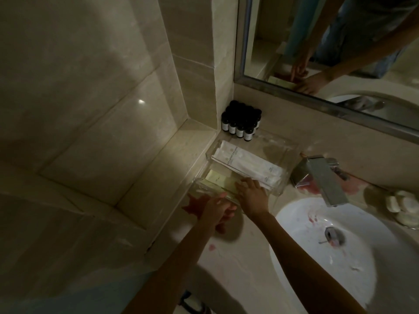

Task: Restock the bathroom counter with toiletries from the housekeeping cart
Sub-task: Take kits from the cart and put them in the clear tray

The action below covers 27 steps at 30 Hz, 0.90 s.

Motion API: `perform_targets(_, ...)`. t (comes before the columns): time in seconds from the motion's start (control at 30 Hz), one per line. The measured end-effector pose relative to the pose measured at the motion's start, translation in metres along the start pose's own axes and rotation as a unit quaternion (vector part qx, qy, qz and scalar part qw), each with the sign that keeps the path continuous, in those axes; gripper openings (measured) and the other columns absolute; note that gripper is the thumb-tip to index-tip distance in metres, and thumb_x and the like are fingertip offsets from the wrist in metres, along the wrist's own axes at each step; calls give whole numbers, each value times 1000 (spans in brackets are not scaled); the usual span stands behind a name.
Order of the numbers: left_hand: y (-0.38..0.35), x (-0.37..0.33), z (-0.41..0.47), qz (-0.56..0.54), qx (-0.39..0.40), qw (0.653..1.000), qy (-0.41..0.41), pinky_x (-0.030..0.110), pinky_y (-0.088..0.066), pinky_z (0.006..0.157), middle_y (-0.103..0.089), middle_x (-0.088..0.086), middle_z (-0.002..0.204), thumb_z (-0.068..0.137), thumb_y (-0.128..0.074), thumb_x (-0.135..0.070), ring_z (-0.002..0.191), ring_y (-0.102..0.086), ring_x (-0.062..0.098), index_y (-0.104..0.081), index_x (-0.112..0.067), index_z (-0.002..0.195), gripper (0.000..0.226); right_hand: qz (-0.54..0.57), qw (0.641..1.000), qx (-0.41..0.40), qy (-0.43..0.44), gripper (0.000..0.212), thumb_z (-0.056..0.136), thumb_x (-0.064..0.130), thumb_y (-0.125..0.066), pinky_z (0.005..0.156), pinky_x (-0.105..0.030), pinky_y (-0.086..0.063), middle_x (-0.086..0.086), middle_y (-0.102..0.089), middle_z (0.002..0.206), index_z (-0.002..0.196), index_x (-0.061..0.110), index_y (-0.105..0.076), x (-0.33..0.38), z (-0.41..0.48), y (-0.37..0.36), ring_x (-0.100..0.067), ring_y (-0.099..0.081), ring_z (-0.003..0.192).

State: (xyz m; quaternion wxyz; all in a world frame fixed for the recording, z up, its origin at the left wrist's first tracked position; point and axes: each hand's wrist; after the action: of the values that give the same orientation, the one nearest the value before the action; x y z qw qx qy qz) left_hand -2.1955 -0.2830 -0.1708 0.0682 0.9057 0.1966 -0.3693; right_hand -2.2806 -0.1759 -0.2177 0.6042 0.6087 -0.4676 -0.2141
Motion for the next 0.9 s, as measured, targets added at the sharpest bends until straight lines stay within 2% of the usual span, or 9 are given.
perform_targets(0.13, -4, -4, 1, 4, 9, 1000, 20, 20, -47, 53, -65, -1, 69, 97, -50, -6, 46, -57, 4, -50, -24, 117, 27, -29, 999, -21, -9, 39, 77, 22, -75, 74, -43, -52, -10, -59, 118, 116, 17, -67, 1, 2, 1, -32, -57, 106)
perform_targets(0.23, -5, -4, 3, 6, -1, 1000, 17, 22, -47, 58, -65, 2, 74, 96, -50, -5, 53, -59, 8, -54, -24, 98, 19, -49, 998, -36, -21, 38, 59, 16, -88, 51, -33, -52, -8, -64, 93, 94, 18, -74, 3, 2, -2, -28, -63, 78)
perform_targets(0.33, -1, 1, 8, 49, -10, 998, 29, 33, -52, 75, -66, 8, 96, 84, -66, -25, 80, -67, 17, -62, -26, 87, 5, -64, 997, -47, -11, 36, 52, 11, -89, 41, -28, -45, -7, -63, 81, 84, 16, -74, 9, 0, 3, -25, -62, 65)
perform_targets(0.4, 2, 5, 12, 81, -12, 995, 59, 48, -49, 89, -65, 10, 113, 65, -74, -43, 102, -64, 31, -68, -35, 89, 26, -77, 996, -52, -5, 39, 46, 8, -89, 37, -25, -41, -7, -62, 74, 81, 13, -72, 12, 0, 8, -24, -61, 58)
perform_targets(0.47, -1, -3, 5, 58, -4, 998, 34, 42, -51, 80, -65, 13, 98, 83, -67, -25, 85, -63, 26, -63, -24, 80, 5, -76, 997, -26, 12, 30, 60, 7, -83, 44, -26, -41, -10, -64, 80, 86, 10, -70, 13, -2, 13, -28, -65, 65)
perform_targets(0.53, -4, -5, 4, 40, -9, 999, 25, 33, -45, 64, -58, 9, 77, 95, -52, -6, 65, -54, 18, -53, -22, 72, 28, -60, 998, 0, 24, 15, 88, 13, -61, 60, -28, -39, -9, -62, 101, 102, 13, -66, 12, -1, 12, -29, -65, 89)
perform_targets(0.6, -5, -1, 8, 38, -5, 999, 23, 30, -41, 60, -56, 7, 73, 96, -49, -4, 59, -51, 16, -53, -21, 74, 28, -27, 999, 13, 40, 23, 100, 25, -45, 67, -28, -37, -5, -60, 107, 108, 17, -64, 9, 1, 8, -25, -61, 98)
perform_targets(0.73, -2, 3, 16, 35, -7, 999, 24, 25, -47, 56, -60, 1, 79, 98, -47, -5, 49, -61, 5, -51, -26, 89, 23, 16, 998, 33, 52, 30, 101, 33, -41, 72, -32, -44, -4, -60, 106, 110, 19, -66, 7, 1, 4, -26, -60, 99)
perform_targets(0.9, 2, 1, 19, 45, -16, 999, 15, 13, -42, 50, -62, -7, 67, 97, -45, -5, 42, -58, -3, -51, -25, 80, 27, 13, 997, 62, 52, 32, 100, 34, -43, 83, -34, -47, -4, -60, 117, 123, 24, -63, 0, 2, 8, -25, -60, 106)
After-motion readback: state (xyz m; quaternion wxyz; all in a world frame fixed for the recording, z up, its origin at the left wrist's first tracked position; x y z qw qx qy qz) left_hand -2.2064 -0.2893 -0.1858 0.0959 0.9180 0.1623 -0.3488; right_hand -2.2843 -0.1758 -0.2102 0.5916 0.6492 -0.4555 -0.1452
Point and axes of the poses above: each hand's wrist, its own z-axis towards the middle knuckle, its own y-axis out of the back of the hand, x = y × z
